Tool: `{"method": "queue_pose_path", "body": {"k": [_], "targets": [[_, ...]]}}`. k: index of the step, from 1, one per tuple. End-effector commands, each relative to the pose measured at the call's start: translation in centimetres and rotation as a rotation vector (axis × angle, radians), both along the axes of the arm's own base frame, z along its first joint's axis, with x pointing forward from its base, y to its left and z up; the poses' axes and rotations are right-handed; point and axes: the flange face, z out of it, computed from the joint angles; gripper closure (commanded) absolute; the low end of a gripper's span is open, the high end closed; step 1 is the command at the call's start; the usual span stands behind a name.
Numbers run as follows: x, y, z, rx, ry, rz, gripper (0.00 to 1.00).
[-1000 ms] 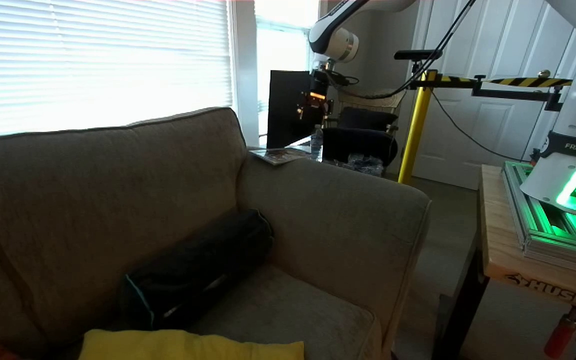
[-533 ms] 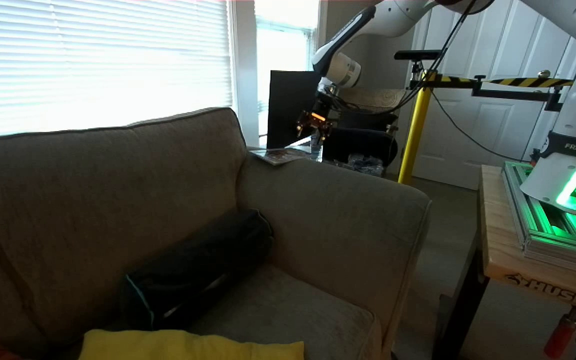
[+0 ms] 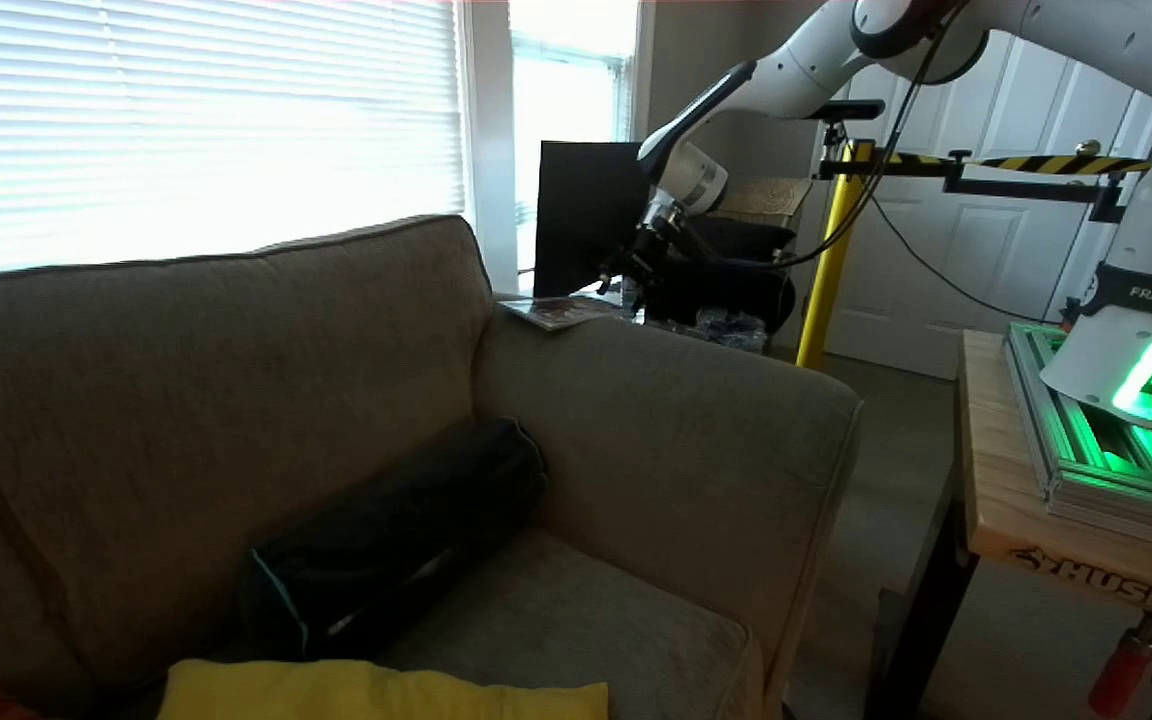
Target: Put the thing soon the table
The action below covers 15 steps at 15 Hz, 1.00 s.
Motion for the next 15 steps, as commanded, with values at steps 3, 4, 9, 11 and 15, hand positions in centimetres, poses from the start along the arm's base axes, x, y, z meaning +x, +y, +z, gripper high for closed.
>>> {"method": "queue_pose_path", "body": {"k": [3,4,9,11,15], "targets": [[1.0,0.6,-2.2,0.201,-0.161,0.057,0.0],[1.0,0.7,-2.5,0.226,-0.177,0.065,0.0],[1.0,0.6,-3.3,0.303,-0.201,0.079,0.29],[1.1,0.4,-3.1,0.309,-0.203,0.081,0.42],[1.5,0.0,-2.3,0.296,-0.211,0.086,0.7]]}}
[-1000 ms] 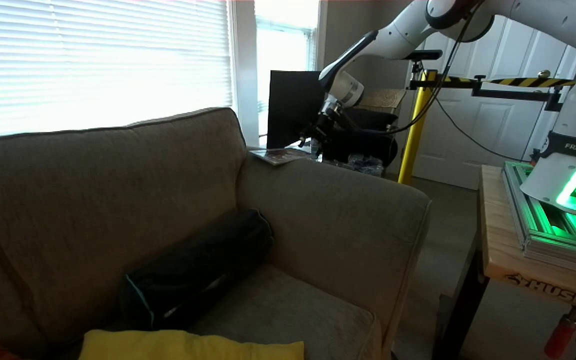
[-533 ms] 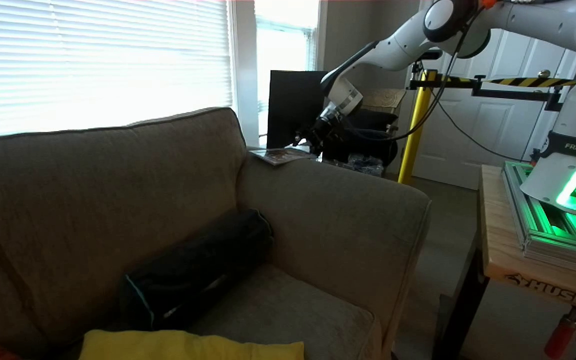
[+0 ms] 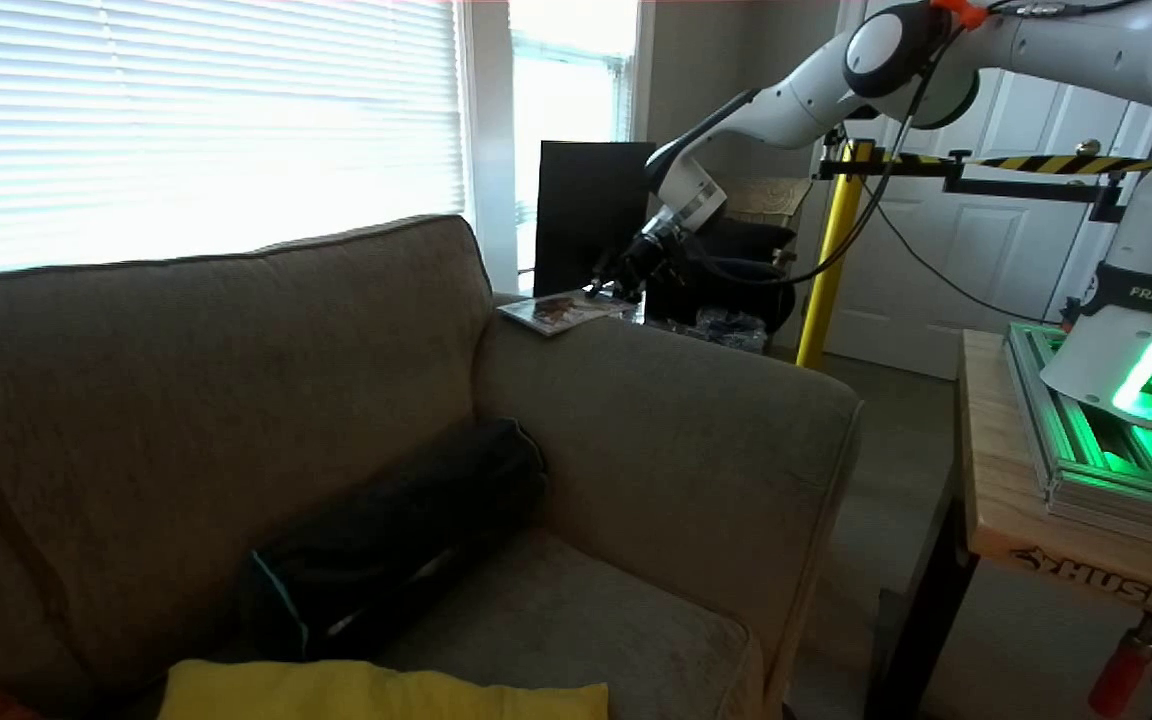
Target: Put the thing soon the table
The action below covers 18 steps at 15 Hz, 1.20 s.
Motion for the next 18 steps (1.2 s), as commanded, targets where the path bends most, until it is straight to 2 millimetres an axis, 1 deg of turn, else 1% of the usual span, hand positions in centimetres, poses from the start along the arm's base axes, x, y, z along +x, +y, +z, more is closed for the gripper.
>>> {"method": "queue_pose_path", "body": {"k": [1,4,5,7,10,14,16,18], "targets": [[0.7,-0.4,0.5,0.021,-0.032,0.007,0.79],[1.0,-0.3,1.1,0.001,-0.031,0.008,0.98],[1.1,-0.2,1.4,-0.013,-0.023,0.002,1.0],[1.2,-0.1,2.4,-0.059,0.0,-0.034,1.0],[0.8,-0.8,4.7,-0.157,0.019,-0.154,1.0],[-1.0,-2.1,8.2,-0.283,0.075,-0.315,0.99],[-2.2,-2.7,9.9,-0.338,0.123,-0.38,0.99],[-3.9,-2.8,11.1,-0.388,0.191,-0.421,0.99]]}}
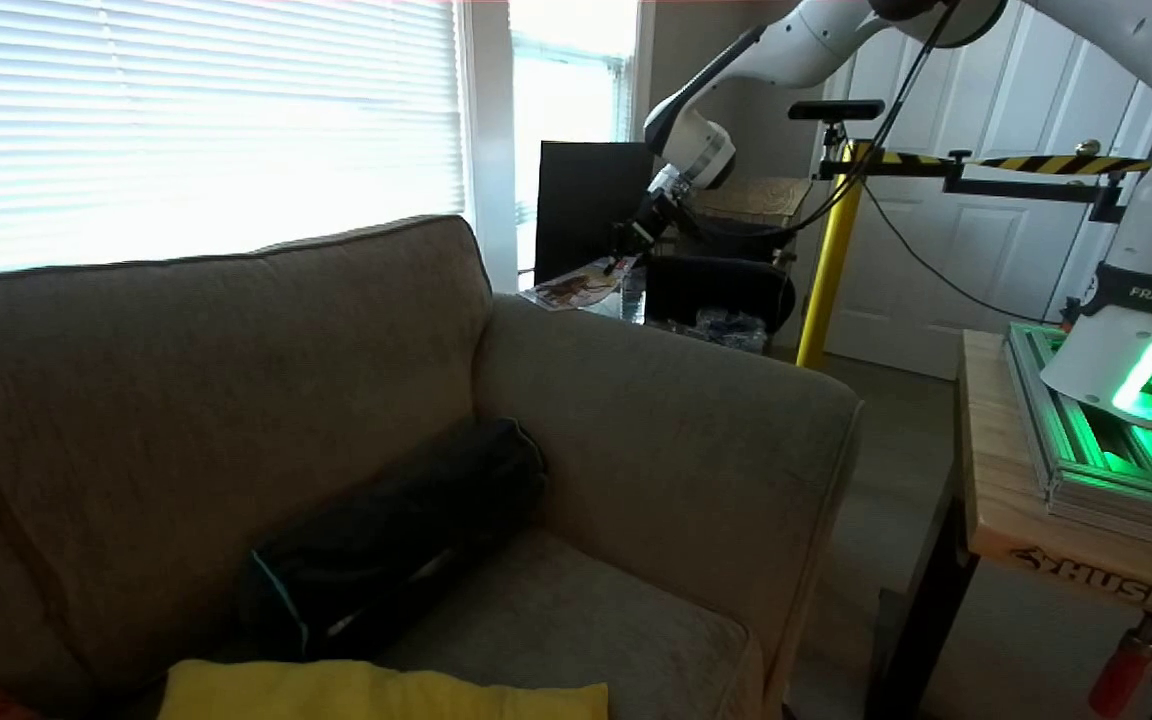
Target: Put the thing soon the table
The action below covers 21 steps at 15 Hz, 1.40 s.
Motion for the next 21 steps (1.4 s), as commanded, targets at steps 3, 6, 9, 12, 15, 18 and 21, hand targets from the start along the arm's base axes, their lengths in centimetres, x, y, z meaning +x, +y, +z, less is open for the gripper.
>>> {"method": "queue_pose_path", "body": {"k": [3,6,9,12,15,18,21], "targets": [[-6.5,0.2,3.7,-0.08,0.204,-0.127,0.99],[-10.2,-1.4,4.8,-0.116,0.221,-0.293,0.99],[-14.6,-2.6,5.8,-0.153,0.224,-0.454,0.99],[-18.3,-2.6,5.7,-0.179,0.228,-0.614,0.99],[-20.1,-0.9,5.6,-0.173,0.218,-0.774,0.99],[-20.2,1.8,5.7,-0.135,0.2,-0.909,0.99],[-19.1,4.0,7.4,-0.112,0.128,-1.004,0.99]]}}
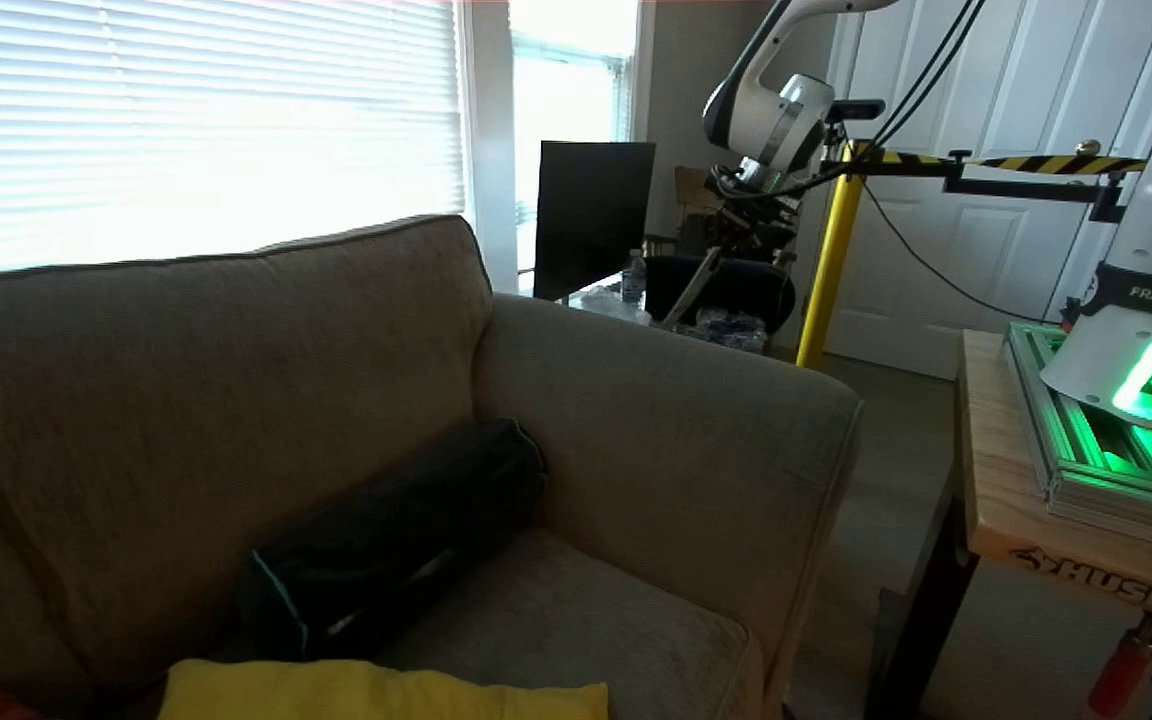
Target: Put the thing soon the table
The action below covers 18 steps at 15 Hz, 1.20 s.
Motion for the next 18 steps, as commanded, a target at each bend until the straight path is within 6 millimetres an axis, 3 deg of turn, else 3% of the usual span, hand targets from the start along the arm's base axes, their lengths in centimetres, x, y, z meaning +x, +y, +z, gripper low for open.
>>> {"method": "queue_pose_path", "body": {"k": [1,6,11,14,18], "targets": [[0.5,2.3,3.3,-0.024,-0.097,-0.117,0.99],[3.1,3.9,6.5,-0.126,-0.189,-0.132,0.99],[5.3,4.1,6.3,-0.205,-0.237,-0.022,0.99],[5.9,3.2,4.1,-0.246,-0.288,0.044,0.99],[4.1,2.0,-2.2,-0.222,-0.354,0.061,0.99]]}}
